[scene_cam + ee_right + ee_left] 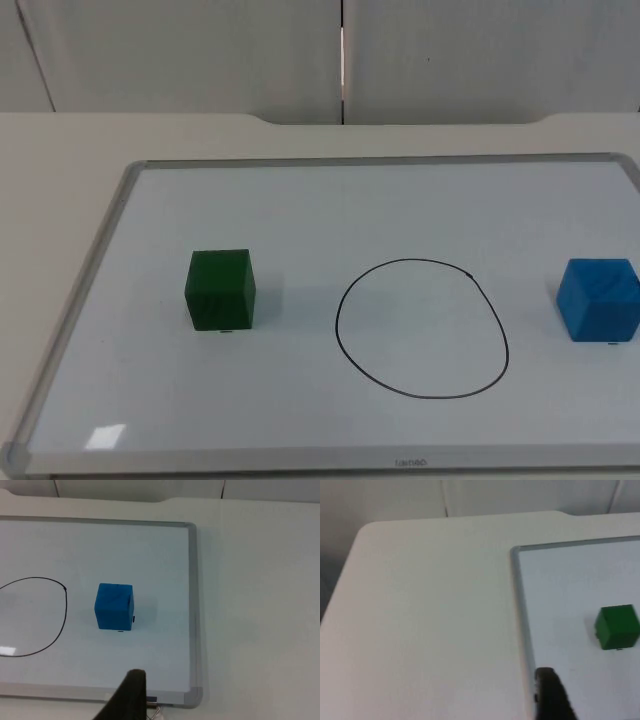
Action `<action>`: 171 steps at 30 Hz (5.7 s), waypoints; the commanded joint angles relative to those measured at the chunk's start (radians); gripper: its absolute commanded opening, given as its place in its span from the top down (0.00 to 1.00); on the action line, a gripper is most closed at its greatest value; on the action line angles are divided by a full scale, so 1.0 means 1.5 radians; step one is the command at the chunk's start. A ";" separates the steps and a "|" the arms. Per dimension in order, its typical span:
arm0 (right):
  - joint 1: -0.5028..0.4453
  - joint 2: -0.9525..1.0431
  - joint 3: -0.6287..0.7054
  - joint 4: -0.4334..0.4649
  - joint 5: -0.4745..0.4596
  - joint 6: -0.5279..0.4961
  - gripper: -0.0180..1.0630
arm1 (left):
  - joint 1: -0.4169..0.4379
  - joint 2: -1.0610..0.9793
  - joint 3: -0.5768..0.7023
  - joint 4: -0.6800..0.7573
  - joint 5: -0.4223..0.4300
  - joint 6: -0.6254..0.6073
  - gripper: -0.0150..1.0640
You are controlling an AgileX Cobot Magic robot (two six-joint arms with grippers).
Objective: Push the two cubes into the marked area.
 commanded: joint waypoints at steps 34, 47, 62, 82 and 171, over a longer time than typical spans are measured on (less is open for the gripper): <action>0.003 0.000 0.001 0.004 -0.004 0.000 0.01 | -0.004 0.410 -0.002 -0.295 -0.185 0.232 0.99; 0.003 0.000 0.001 0.004 -0.004 0.000 0.01 | -0.195 0.574 0.019 -0.151 -0.425 0.053 0.99; 0.003 0.000 0.001 0.004 -0.004 0.000 0.01 | -0.235 0.862 0.019 -0.103 -0.679 -0.014 0.99; 0.003 0.000 0.001 0.004 -0.004 0.000 0.01 | -0.234 1.010 0.018 -0.386 -0.947 0.235 0.99; 0.003 0.000 0.001 0.004 -0.004 0.000 0.01 | -0.224 1.149 -0.124 -0.380 -0.651 0.301 0.99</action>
